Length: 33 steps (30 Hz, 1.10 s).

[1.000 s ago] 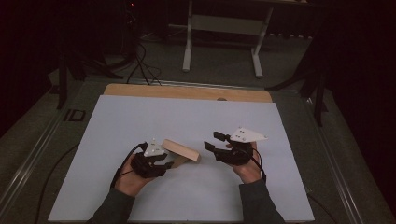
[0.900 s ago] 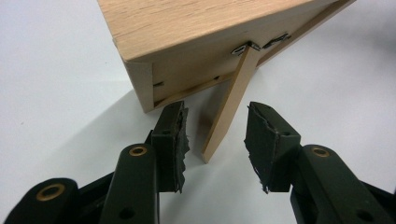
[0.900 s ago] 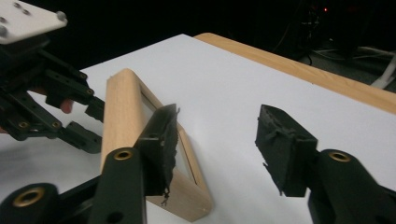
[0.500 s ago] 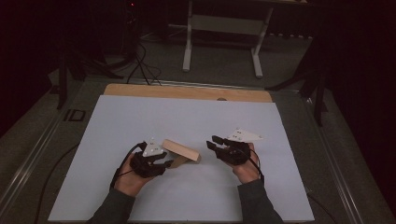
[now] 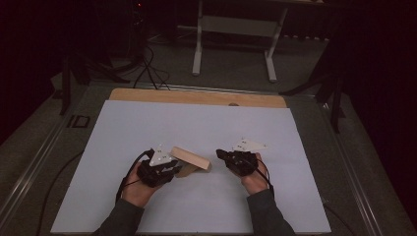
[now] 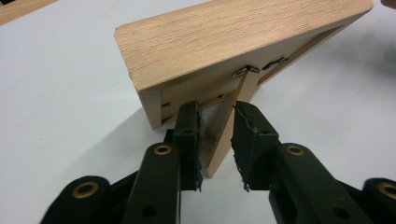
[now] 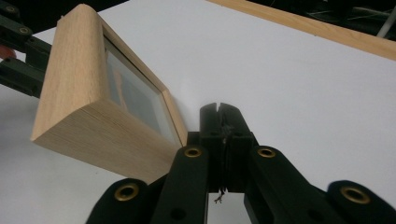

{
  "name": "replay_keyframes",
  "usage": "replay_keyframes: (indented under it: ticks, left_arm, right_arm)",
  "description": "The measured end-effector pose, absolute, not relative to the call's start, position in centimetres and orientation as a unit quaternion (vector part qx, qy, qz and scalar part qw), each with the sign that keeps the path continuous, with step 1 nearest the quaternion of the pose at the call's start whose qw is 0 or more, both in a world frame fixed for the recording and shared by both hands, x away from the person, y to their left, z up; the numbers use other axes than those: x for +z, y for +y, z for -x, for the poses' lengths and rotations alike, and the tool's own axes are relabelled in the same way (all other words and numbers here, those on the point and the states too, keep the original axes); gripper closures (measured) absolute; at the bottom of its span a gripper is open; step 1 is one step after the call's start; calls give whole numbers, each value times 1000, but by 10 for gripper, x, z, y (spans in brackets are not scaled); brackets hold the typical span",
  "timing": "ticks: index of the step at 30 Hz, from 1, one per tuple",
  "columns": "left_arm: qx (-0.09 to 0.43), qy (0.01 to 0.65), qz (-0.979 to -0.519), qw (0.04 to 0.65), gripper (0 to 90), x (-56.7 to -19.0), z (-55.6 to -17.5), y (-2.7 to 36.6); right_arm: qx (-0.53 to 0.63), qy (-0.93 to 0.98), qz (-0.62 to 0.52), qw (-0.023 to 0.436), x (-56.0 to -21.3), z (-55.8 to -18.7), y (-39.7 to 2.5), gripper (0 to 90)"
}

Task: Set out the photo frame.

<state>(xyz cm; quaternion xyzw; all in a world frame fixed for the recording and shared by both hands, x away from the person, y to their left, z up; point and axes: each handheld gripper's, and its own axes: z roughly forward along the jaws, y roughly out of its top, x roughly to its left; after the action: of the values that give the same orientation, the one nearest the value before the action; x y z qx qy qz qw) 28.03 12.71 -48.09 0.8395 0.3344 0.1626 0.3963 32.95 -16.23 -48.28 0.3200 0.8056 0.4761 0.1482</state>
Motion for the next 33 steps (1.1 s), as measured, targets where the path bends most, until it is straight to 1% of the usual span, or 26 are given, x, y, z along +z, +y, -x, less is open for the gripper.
replay_keyframes:
  ticks: [13,23,33]
  left_arm:
    - [173,339,-837,394,780,-483,-281,127]
    - [182,352,-827,399,885,-481,-283,129]
    - [179,369,-813,413,894,-482,-286,127]
  right_arm:
    - [468,817,-308,137,-490,-327,-149,895]
    - [469,819,-305,129,-492,-326,-144,896]
    - [469,820,-304,126,-493,-326,-142,897]
